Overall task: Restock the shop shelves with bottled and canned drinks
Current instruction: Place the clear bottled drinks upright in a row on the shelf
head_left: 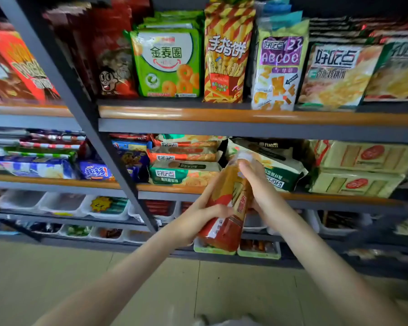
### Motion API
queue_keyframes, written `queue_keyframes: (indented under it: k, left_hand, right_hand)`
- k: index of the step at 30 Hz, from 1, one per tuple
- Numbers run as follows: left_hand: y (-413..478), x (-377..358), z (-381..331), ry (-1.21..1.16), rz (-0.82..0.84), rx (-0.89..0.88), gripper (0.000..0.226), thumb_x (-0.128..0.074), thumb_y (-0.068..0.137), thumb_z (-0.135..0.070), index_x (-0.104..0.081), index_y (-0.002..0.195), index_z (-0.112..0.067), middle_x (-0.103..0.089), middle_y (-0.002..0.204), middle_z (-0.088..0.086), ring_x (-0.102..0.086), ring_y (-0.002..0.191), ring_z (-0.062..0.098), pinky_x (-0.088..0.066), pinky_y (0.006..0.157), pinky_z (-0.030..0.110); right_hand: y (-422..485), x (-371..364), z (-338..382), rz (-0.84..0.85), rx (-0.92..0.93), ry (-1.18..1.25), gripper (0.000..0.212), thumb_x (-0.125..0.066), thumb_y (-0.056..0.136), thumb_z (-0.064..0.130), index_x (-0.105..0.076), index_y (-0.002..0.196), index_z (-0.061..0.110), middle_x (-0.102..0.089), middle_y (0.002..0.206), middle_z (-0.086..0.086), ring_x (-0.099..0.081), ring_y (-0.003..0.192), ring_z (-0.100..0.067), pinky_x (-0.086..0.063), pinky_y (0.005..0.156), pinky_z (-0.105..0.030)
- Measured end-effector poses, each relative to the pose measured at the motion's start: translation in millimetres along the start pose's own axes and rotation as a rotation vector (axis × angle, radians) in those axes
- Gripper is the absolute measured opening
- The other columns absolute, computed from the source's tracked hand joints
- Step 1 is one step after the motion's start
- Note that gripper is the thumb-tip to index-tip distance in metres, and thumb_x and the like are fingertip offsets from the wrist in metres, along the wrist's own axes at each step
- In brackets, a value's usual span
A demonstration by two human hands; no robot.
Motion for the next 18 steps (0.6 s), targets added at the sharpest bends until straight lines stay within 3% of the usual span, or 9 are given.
queue_keyframes:
  k: [2,4,8,10,13,15,16,18]
  left_hand:
    - [0.8,1.9,4.0,0.117,-0.023,-0.017,0.094,-0.075,0.068,-0.03,-0.022,0.143,-0.051,-0.061,0.124,-0.007,-0.065,0.108,0.016,-0.053,0.092,0.037]
    - [1.9,7.2,8.6,0.278,-0.133,-0.017,0.104,-0.075,0.067,-0.039,-0.008,0.145,-0.057,-0.061,0.118,-0.013,-0.066,0.102,0.011,-0.052,0.095,0.038]
    - [-1.6,1.5,5.8,0.675,-0.305,-0.062,0.105,-0.072,0.079,-0.042,0.007,0.146,-0.052,-0.058,0.094,-0.017,-0.065,0.083,0.01,-0.055,0.083,0.031]
    - [-5.4,-1.9,4.7,0.749,-0.307,-0.121,0.103,-0.07,0.083,-0.043,0.009,0.147,-0.05,-0.055,0.09,-0.019,-0.064,0.075,0.01,-0.055,0.075,0.026]
    - [-7.8,3.7,4.9,0.515,-0.223,-0.187,0.081,-0.064,0.09,-0.041,-0.007,0.146,-0.054,-0.069,0.093,-0.013,-0.069,0.081,0.008,-0.057,0.076,0.027]
    - [-6.9,21.6,11.3,0.236,-0.258,-0.131,0.061,-0.062,0.092,-0.039,-0.028,0.142,-0.049,-0.071,0.092,0.0,-0.07,0.087,0.019,-0.057,0.078,0.036]
    - [-6.1,26.8,17.5,0.083,-0.256,-0.054,0.061,-0.067,0.087,-0.043,-0.038,0.14,-0.041,-0.07,0.1,0.009,-0.068,0.095,0.027,-0.056,0.084,0.043]
    - [-6.1,18.2,29.1,-0.188,-0.111,0.128,0.084,-0.082,0.063,-0.054,-0.051,0.134,-0.02,-0.068,0.113,0.014,-0.066,0.105,0.032,-0.055,0.087,0.047]
  right_hand:
    - [-2.5,-1.0,-15.0,0.051,-0.042,-0.081,0.055,-0.052,0.092,0.056,-0.032,0.141,0.04,-0.051,0.138,0.003,-0.056,0.119,-0.019,-0.048,0.1,-0.048]
    - [-8.5,-0.3,-24.7,0.085,-0.04,-0.178,0.047,-0.056,0.093,0.049,-0.033,0.133,0.05,-0.053,0.135,0.009,-0.059,0.115,-0.015,-0.05,0.098,-0.043]
    - [-17.8,-6.4,-36.4,0.153,-0.04,-0.368,0.097,-0.067,0.087,0.044,0.005,0.151,0.039,-0.034,0.129,0.018,-0.048,0.119,-0.011,-0.044,0.095,-0.027]
    - [-18.1,-2.7,-38.1,0.143,-0.028,-0.324,0.106,-0.074,0.079,0.047,0.003,0.151,0.042,-0.036,0.129,0.021,-0.049,0.119,-0.009,-0.045,0.099,-0.03]
    - [-19.4,6.6,-36.8,0.163,-0.036,-0.087,0.106,-0.086,0.06,0.051,-0.024,0.146,0.047,-0.052,0.138,0.009,-0.059,0.119,-0.017,-0.052,0.096,-0.046]
    - [-22.8,9.3,-33.3,0.204,-0.052,0.076,0.082,-0.082,0.067,0.035,-0.042,0.139,0.035,-0.062,0.129,-0.004,-0.065,0.111,-0.026,-0.055,0.089,-0.05]
    - [-25.0,9.6,-33.0,0.221,-0.059,0.148,0.068,-0.078,0.072,0.028,-0.049,0.133,0.031,-0.065,0.124,-0.006,-0.065,0.11,-0.029,-0.054,0.089,-0.052]
    - [-28.8,6.4,-31.0,0.266,-0.07,0.254,0.059,-0.076,0.075,0.025,-0.053,0.13,0.026,-0.067,0.123,-0.008,-0.063,0.113,-0.032,-0.05,0.094,-0.056]
Point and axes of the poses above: each hand's wrist, its own y-axis towards the middle knuckle, its own x-axis out of the back of the hand, z = x × y, the point moved 7 cm from there along y, towards the middle knuckle
